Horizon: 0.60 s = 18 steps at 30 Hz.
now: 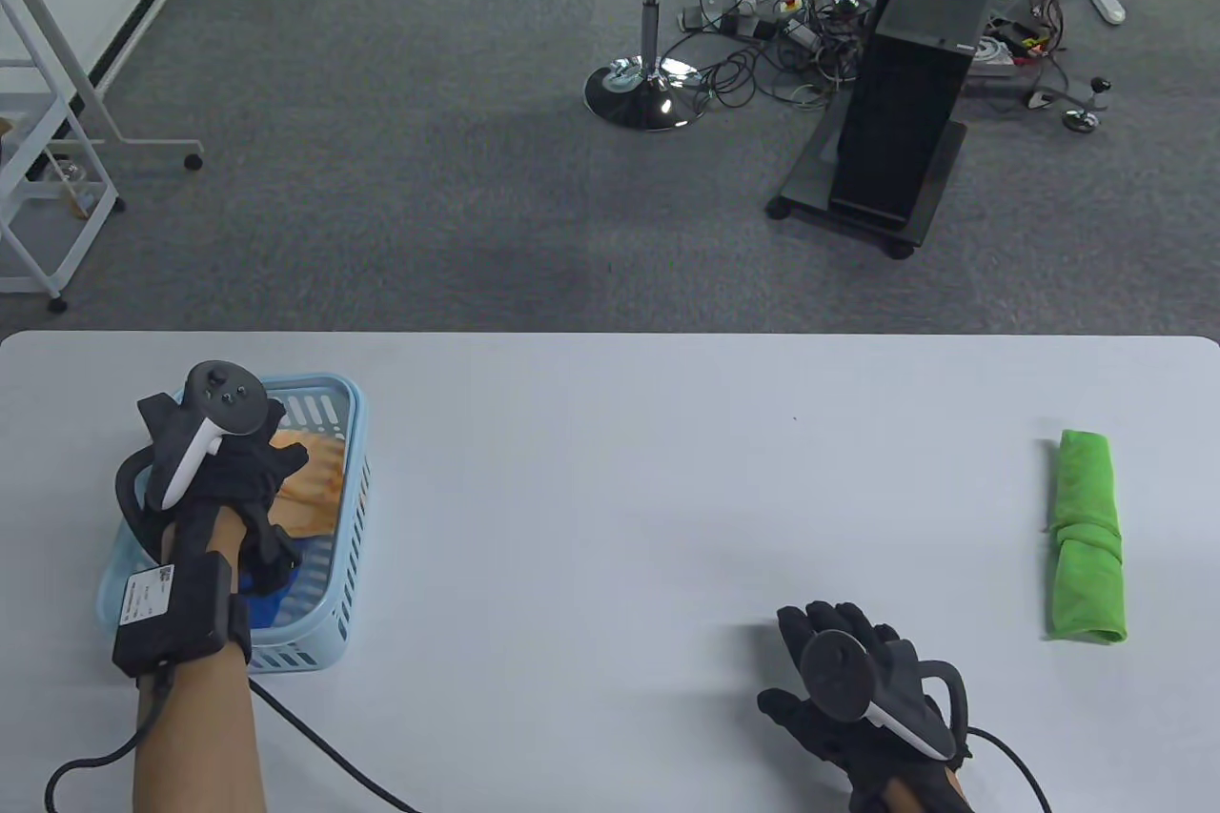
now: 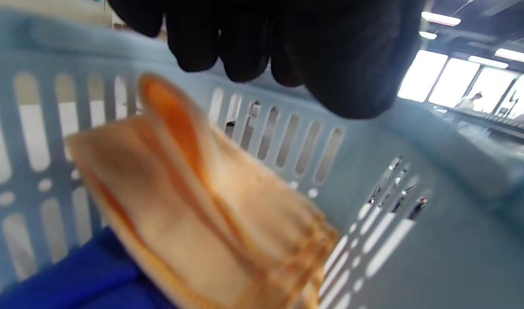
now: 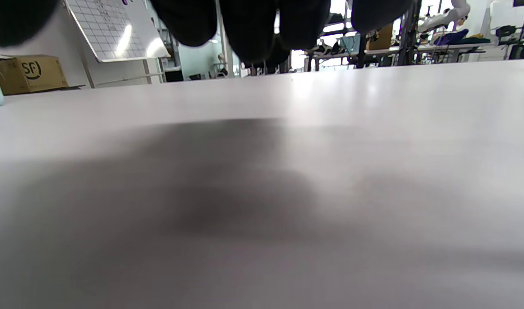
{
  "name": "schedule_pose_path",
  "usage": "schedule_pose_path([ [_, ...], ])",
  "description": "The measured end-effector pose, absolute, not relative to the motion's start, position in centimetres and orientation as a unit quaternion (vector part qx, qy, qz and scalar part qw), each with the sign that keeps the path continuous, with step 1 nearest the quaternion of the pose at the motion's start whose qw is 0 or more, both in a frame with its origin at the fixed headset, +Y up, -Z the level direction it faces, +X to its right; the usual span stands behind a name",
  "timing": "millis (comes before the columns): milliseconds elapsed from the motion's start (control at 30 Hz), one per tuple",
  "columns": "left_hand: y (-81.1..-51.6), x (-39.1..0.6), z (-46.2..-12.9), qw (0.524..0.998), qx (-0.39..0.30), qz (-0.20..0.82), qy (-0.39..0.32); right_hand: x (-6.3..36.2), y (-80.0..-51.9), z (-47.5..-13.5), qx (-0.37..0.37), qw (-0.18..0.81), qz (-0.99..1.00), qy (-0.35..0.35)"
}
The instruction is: Roll rectangular towel into towel roll
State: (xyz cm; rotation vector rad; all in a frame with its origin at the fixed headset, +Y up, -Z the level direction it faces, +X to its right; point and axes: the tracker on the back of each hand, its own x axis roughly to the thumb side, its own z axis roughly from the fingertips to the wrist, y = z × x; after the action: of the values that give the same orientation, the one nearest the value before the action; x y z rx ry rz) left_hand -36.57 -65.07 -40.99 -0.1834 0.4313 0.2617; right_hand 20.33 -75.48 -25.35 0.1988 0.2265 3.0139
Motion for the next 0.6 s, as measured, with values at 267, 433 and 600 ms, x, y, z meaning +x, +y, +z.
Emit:
schedule_pose_path([
  [267,-69.8,-36.5,-43.0,0.951,-0.201,0.052,0.230,20.7,-76.0,-25.6,0.053,0.048,0.992,0.100],
  [433,-72.0,-35.9,-43.6,0.938,-0.254,-0.022,0.236,20.9,-76.3,-25.7,0.047,0.046,0.991,0.114],
  [600,-72.3,-35.4,-43.8,0.936,-0.244,-0.074,0.243,21.1,-76.3,-25.8,0.042,0.048,0.991,0.117],
])
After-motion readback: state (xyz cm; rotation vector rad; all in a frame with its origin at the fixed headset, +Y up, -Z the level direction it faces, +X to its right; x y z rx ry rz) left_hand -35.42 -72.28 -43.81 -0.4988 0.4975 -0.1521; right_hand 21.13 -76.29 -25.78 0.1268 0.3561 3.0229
